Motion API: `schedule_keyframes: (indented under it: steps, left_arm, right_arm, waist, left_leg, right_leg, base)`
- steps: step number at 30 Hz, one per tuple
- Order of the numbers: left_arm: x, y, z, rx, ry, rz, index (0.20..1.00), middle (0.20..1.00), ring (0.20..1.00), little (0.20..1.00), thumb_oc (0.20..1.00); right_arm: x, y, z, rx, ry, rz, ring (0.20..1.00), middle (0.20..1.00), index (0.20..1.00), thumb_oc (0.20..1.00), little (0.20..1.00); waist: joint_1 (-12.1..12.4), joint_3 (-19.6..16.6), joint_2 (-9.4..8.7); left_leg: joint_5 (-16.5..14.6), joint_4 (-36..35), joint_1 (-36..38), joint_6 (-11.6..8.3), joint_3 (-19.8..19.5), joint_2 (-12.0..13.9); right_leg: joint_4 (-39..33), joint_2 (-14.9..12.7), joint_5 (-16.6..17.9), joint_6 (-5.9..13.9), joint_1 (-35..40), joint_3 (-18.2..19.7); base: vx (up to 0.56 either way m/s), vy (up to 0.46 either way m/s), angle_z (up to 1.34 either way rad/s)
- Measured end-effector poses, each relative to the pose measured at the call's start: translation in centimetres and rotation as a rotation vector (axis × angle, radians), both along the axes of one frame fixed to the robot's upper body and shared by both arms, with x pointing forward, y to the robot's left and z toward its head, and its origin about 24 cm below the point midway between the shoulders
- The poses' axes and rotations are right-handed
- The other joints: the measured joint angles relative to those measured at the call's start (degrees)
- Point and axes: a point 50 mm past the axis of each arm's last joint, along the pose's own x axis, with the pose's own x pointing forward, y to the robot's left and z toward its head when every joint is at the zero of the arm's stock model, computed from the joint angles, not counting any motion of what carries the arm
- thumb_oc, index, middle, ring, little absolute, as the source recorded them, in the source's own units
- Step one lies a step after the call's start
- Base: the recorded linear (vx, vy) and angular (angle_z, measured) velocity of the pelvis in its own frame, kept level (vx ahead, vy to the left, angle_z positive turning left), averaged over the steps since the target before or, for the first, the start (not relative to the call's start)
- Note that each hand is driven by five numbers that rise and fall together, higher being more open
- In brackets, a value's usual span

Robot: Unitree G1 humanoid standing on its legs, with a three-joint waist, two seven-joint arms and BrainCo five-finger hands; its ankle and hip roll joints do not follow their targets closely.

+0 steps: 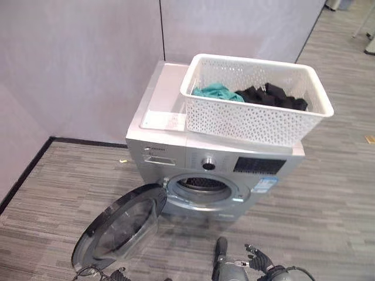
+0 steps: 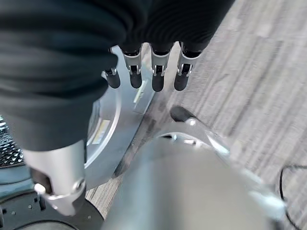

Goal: Grab the laundry basket,head to the washer,open it,put in the laundry and shut it.

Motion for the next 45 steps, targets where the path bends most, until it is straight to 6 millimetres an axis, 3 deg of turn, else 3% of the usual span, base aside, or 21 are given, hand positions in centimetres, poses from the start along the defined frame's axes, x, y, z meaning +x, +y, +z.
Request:
schedule_keyframes:
  steps: [3, 6, 10, 12, 16, 19, 21, 22, 23, 25, 26, 28, 30, 33, 34, 35, 37, 39, 41, 45]
  left_arm:
    - [0.1, 0.0, 0.0, 0.000, -0.001, -0.003, 1.000, 1.000, 1.000, 1.000, 1.000]
    - [1.7, -0.2, 0.3, -0.005, -0.041, -0.015, 1.000, 1.000, 1.000, 1.000, 1.000]
    - [4.0, -0.7, 0.8, -0.011, -0.105, -0.041, 1.000, 1.000, 1.000, 1.000, 1.000]
    - [4.9, -1.3, 1.1, -0.027, -0.149, -0.063, 1.000, 1.000, 1.000, 1.000, 1.000]
    - [4.2, -1.4, 0.9, -0.030, -0.144, -0.074, 1.000, 1.000, 1.000, 1.000, 1.000]
    - [2.6, -1.0, 0.5, -0.019, -0.094, -0.056, 1.000, 1.000, 1.000, 1.000, 1.000]
    - [1.3, -0.7, 0.2, -0.021, -0.056, -0.041, 1.000, 1.000, 1.000, 1.000, 1.000]
    - [0.0, -0.4, 0.0, -0.017, -0.022, -0.036, 1.000, 1.000, 1.000, 1.000, 1.000]
    - [-0.6, -0.4, -0.1, -0.019, -0.010, -0.025, 1.000, 1.000, 1.000, 1.000, 1.000]
    - [-1.8, 0.1, -0.2, -0.021, 0.026, -0.012, 1.000, 1.000, 1.000, 1.000, 1.000]
    - [-2.4, 0.5, -0.2, -0.023, 0.038, 0.004, 1.000, 1.000, 1.000, 1.000, 1.000]
    - [-2.6, 0.4, -0.2, -0.037, 0.039, 0.022, 1.000, 1.000, 1.000, 1.000, 1.000]
    - [-3.2, 0.7, -0.2, -0.043, 0.063, 0.032, 1.000, 1.000, 1.000, 1.000, 1.000]
    - [-3.5, 0.6, -0.3, -0.044, 0.087, 0.023, 1.000, 1.000, 1.000, 1.000, 1.000]
    - [-3.4, 0.4, -0.4, -0.049, 0.087, 0.006, 1.000, 1.000, 1.000, 1.000, 1.000]
    - [-3.4, 0.3, -0.4, -0.051, 0.087, 0.007, 1.000, 1.000, 1.000, 1.000, 1.000]
    - [-3.3, -0.1, -0.5, -0.060, 0.084, 0.005, 1.000, 1.000, 1.000, 1.000, 1.000]
    - [-3.1, -0.3, -0.5, -0.057, 0.089, -0.025, 1.000, 1.000, 1.000, 1.000, 1.000]
    - [-2.1, -0.5, -0.4, -0.054, 0.075, -0.067, 1.000, 1.000, 1.000, 1.000, 1.000]
    - [-0.9, 0.1, -0.1, -0.035, 0.050, -0.086, 1.000, 1.000, 1.000, 1.000, 1.000]
  right_arm:
    - [1.5, -1.5, 0.9, -0.051, -0.037, 0.026, 1.000, 1.000, 1.000, 1.000, 1.000]
    - [3.2, -3.1, 2.3, -0.107, -0.098, 0.058, 1.000, 1.000, 1.000, 1.000, 1.000]
    - [3.7, -4.1, 2.9, -0.144, -0.111, 0.065, 1.000, 1.000, 1.000, 1.000, 1.000]
    - [4.3, -4.4, 4.4, -0.149, -0.184, 0.090, 1.000, 1.000, 1.000, 1.000, 1.000]
    - [5.9, -4.6, 8.8, -0.133, -0.426, 0.090, 1.000, 1.000, 1.000, 1.000, 1.000]
    - [5.2, -5.7, 9.8, -0.166, -0.433, 0.124, 1.000, 1.000, 1.000, 1.000, 1.000]
    - [4.0, -8.2, 12.0, -0.257, -0.433, 0.169, 1.000, 1.000, 1.000, 1.000, 1.000]
    - [2.8, -11.0, 14.0, -0.370, -0.419, 0.177, 1.000, 1.000, 1.000, 1.000, 1.000]
    - [2.3, -12.5, 15.3, -0.433, -0.413, 0.175, 1.000, 1.000, 1.000, 1.000, 1.000]
    - [1.8, -16.0, 17.8, -0.554, -0.437, 0.076, 1.000, 1.000, 1.000, 1.000, 1.000]
    - [2.2, -16.6, 19.0, -0.584, -0.455, 0.087, 1.000, 1.000, 1.000, 1.000, 1.000]
    - [2.4, -17.6, 21.7, -0.666, -0.483, 0.147, 1.000, 1.000, 1.000, 1.000, 1.000]
    - [3.8, -19.4, 26.3, -0.823, -0.586, 0.126, 1.000, 1.000, 1.000, 1.000, 1.000]
    - [5.6, -20.9, 30.7, -0.942, -0.771, 0.002, 1.000, 1.000, 1.000, 1.000, 1.000]
    - [6.6, -21.0, 33.8, -1.024, -0.865, -0.007, 1.000, 1.000, 1.000, 1.000, 1.000]
    - [7.4, -20.6, 35.3, -1.042, -0.925, -0.002, 1.000, 1.000, 1.000, 1.000, 1.000]
    - [9.4, -18.3, 39.7, -1.091, -1.070, 0.111, 1.000, 1.000, 1.000, 1.000, 1.000]
    - [10.6, -16.4, 42.6, -1.114, -1.181, 0.190, 1.000, 1.000, 1.000, 1.000, 1.000]
    - [12.1, -14.4, 45.6, -1.198, -1.185, 0.332, 1.000, 1.000, 1.000, 1.000, 1.000]
    - [15.4, -11.1, 46.7, -1.146, -1.216, 0.475, 1.000, 1.000, 1.000, 1.000, 1.000]
  waist:
    - [0.3, -0.7, 1.34]
    - [0.3, -0.5, 1.38]
    - [0.1, -0.4, 1.55]
    - [-0.1, 0.1, 2.41]
    - [-0.7, 0.1, 2.15]
    - [-1.2, -0.8, 1.20]
    - [-1.4, -1.6, 1.00]
    - [-1.6, -2.5, 0.93]
    - [-1.8, -3.0, 0.98]
    - [-2.9, -4.6, 0.52]
    - [-3.7, -5.1, -0.30]
    - [-3.6, -5.6, 0.46]
    - [-4.8, -7.1, 0.04]
    - [-5.0, -7.8, -0.09]
    - [-4.8, -8.0, 0.02]
    - [-4.1, -8.2, -0.33]
    - [-3.9, -8.2, -0.10]
    - [-2.5, -8.8, -0.81]
    - [-0.6, -9.0, -1.60]
    - [2.5, -9.3, -4.55]
  left_leg:
    - [0.7, 1.0, -0.7, -1.31, -0.1, 3.4]
    - [1.3, 2.2, -2.6, -2.29, -0.1, 6.0]
    - [1.9, 1.5, -4.3, -3.28, -0.1, 7.4]
    - [1.5, -0.1, -4.2, -3.94, -0.2, 7.6]
    - [1.9, -2.0, -4.3, -4.87, -0.2, 6.6]
    - [2.0, -2.4, -4.2, -4.66, -0.4, 6.1]
    - [2.3, -3.3, -3.9, -4.25, -0.6, 5.5]
    - [2.7, -4.2, -3.2, -4.08, -0.4, 5.0]
    - [2.7, -4.3, -3.1, -4.06, -0.2, 4.9]
    - [3.1, -4.7, -3.1, -3.68, -0.2, 4.6]
    - [3.1, -4.9, -2.6, -3.76, 0.0, 3.9]
    - [2.9, -5.3, -2.3, -3.23, 0.7, 3.8]
    - [2.7, -5.7, -2.2, -2.68, 1.4, 3.0]
    - [2.6, -5.7, -2.0, -2.38, 1.6, 2.6]
    - [2.6, -5.8, -2.2, -2.30, 1.4, 2.5]
    - [2.7, -5.9, -2.2, -2.22, 1.2, 2.5]
    - [2.9, -6.0, -2.4, -2.25, 1.2, 2.5]
    - [3.3, -6.0, -3.2, -2.49, 0.0, 2.8]
    - [3.7, -5.8, -4.0, -2.98, -0.2, 2.9]
    - [4.9, -6.4, -4.3, -3.09, -1.3, 3.1]
  right_leg:
    - [-2.9, 4.3, -0.5, -2.42, 1.1, -1.4]
    - [-4.1, 7.0, -0.7, -4.51, 0.6, -1.8]
    - [-4.1, 8.2, -1.4, -5.19, -0.9, -3.0]
    - [-4.1, 8.6, -1.3, -5.11, -1.5, -3.1]
    - [-3.6, 7.6, -0.7, -4.37, -2.7, -3.0]
    - [-3.5, 7.1, -0.6, -4.18, -2.7, -3.0]
    - [-3.7, 6.7, -0.4, -3.85, -2.7, -2.9]
    - [-3.9, 6.5, -0.1, -3.51, -2.6, -2.8]
    - [-4.0, 6.4, 0.0, -3.31, -2.5, -2.6]
    - [-4.3, 5.9, 0.3, -2.92, -2.5, -2.6]
    - [-4.4, 6.3, 0.5, -2.77, -2.5, -2.1]
    - [-4.6, 5.6, 0.9, -2.10, -2.5, -1.3]
    - [-5.6, 5.3, 1.7, -0.88, -2.5, -0.6]
    - [-6.7, 5.1, 2.3, 0.08, -2.0, 0.0]
    - [-7.7, 5.0, 2.8, 0.77, -1.7, 0.0]
    - [-8.0, 5.0, 2.8, 0.87, -1.6, -0.3]
    - [-8.4, 5.1, 3.0, 1.14, -1.6, -0.3]
    - [-8.7, 4.9, 3.0, 1.15, -1.6, -1.6]
    - [-9.5, 5.0, 3.4, 1.31, -1.6, -1.9]
    - [-10.6, 5.1, 3.8, 1.47, -1.2, -3.2]
  base:
    - [0.04, -0.128, -0.10]
    - [0.00, -0.097, -0.10]
    - [0.04, -0.022, 0.08]
    - [0.06, 0.018, 0.03]
    - [0.07, 0.025, -0.01]
    - [0.09, 0.048, 0.04]
    - [0.09, 0.067, 0.03]
    - [0.07, 0.065, -0.04]
    - [0.04, 0.045, -0.05]
    - [0.08, 0.066, -0.02]
    - [0.09, 0.081, -0.18]
    - [0.06, 0.033, -0.20]
    - [0.04, 0.020, -0.14]
    - [0.04, 0.011, -0.05]
    - [0.03, -0.008, 0.04]
    - [0.03, -0.008, 0.02]
    - [-0.01, -0.021, 0.06]
    - [0.00, -0.032, 0.22]
    - [0.00, -0.022, 0.19]
    - [-0.01, -0.038, 0.18]
